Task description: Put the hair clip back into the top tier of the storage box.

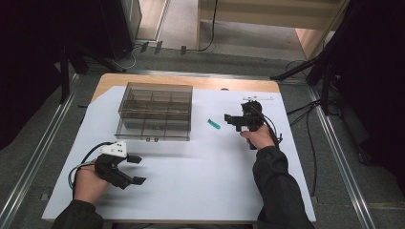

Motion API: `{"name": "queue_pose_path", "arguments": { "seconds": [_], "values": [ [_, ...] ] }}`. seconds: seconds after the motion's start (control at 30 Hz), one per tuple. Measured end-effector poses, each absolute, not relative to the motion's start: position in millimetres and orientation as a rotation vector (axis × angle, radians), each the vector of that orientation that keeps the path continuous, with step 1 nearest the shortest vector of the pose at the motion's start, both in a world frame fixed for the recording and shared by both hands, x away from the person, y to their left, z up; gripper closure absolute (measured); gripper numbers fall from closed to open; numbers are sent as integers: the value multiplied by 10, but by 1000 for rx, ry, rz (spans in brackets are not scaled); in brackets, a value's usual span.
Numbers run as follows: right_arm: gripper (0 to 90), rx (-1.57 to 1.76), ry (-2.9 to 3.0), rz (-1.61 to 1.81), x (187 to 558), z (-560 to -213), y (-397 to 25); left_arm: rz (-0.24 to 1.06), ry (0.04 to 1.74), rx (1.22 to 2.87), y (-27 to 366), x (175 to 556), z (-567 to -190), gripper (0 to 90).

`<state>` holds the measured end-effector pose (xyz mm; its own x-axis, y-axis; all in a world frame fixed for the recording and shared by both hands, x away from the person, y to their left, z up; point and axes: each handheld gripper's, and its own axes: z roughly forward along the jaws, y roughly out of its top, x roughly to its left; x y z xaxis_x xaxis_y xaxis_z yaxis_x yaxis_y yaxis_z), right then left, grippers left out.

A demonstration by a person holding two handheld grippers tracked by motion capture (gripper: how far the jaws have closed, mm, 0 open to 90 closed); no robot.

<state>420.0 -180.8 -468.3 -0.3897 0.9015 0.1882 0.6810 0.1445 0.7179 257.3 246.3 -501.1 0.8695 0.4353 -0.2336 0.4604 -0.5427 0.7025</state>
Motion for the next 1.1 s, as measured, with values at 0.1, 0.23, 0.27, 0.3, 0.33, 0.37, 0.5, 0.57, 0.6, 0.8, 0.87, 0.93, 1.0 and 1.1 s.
{"name": "queue_pose_path", "arguments": {
  "seconds": [0.1, 0.23, 0.27, 0.3, 0.33, 0.37, 0.5, 0.57, 0.6, 0.8, 0.87, 0.93, 1.0, 1.1],
  "values": [
    [164, 1526, 2141, 1078, 4193, -4628, -1811, -39, 643, 2215, 2466, 2571, -5011, 190],
    [174, 1514, 2159, 1043, 4195, -4588, -1821, -40, 643, 2216, 2466, 2567, -5011, 190],
    [174, 1500, 2172, 1035, 4195, -4579, -1818, -40, 642, 2218, 2466, 2567, -5011, 189],
    [174, 1490, 2184, 1032, 4191, -4569, -1815, -39, 643, 2219, 2466, 2566, -5012, 190],
    [175, 1486, 2195, 1032, 4188, -4559, -1807, -38, 643, 2220, 2466, 2565, -5012, 189],
    [178, 1477, 2208, 1027, 4188, -4551, -1799, -37, 642, 2222, 2468, 2563, -5012, 190],
    [212, 1442, 2249, 1004, 4186, -4533, -1758, -36, 645, 2223, 2473, 2555, -5010, 189],
    [244, 1432, 2266, 1009, 4185, -4528, -1749, -32, 643, 2227, 2479, 2553, -5008, 190],
    [257, 1419, 2297, 1026, 4193, -4516, -1740, -30, 646, 2224, 2481, 2544, -5009, 190],
    [291, 1400, 2326, 1007, 4212, -4499, -1730, -25, 650, 2226, 2488, 2538, -5009, 190],
    [296, 1409, 2330, 997, 4223, -4499, -1737, -24, 652, 2226, 2487, 2532, -5008, 189],
    [307, 1415, 2338, 993, 4231, -4505, -1744, -25, 650, 2224, 2488, 2531, -5009, 189],
    [310, 1412, 2353, 989, 4244, -4512, -1752, -29, 651, 2223, 2491, 2532, -5009, 190],
    [321, 1414, 2368, 984, 4255, -4512, -1753, -33, 644, 2222, 2488, 2534, -5011, 189]
  ]
}}
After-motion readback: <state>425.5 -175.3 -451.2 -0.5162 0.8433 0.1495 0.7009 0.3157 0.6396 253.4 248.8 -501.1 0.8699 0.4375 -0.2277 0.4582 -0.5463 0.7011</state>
